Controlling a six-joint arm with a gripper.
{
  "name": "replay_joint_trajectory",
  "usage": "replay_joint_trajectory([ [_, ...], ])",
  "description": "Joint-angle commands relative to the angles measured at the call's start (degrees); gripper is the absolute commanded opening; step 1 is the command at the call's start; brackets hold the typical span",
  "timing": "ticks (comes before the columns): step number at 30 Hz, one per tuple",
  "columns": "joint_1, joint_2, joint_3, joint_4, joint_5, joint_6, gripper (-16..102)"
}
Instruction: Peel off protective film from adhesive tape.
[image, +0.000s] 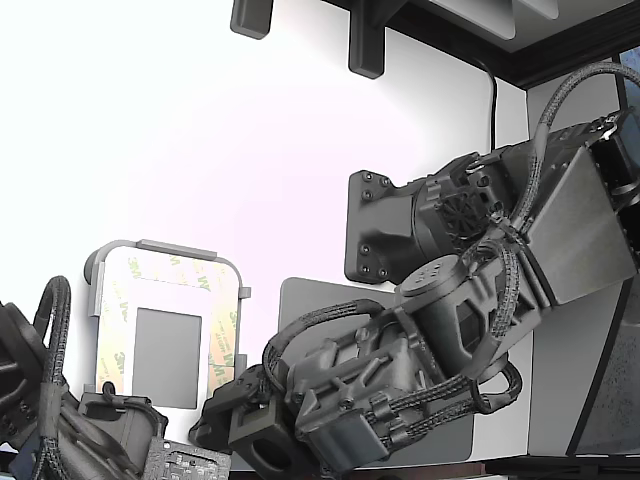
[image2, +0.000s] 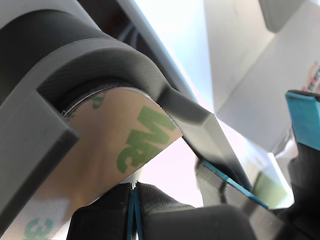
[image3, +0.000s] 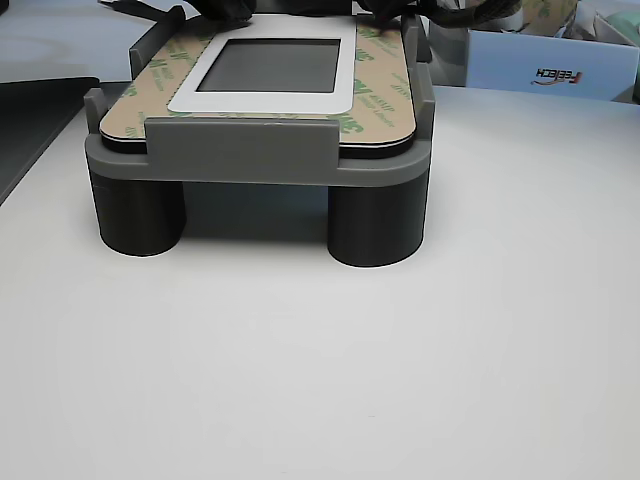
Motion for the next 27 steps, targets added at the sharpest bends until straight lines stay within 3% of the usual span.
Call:
replay_joint_trajectory([
  [1, -0.26, 1.85, -1.14, -0.35, -0.18, -0.18, -10],
  [27, 0.44, 3.25, 0.44, -0.18, 0.97, -0.79, -10],
])
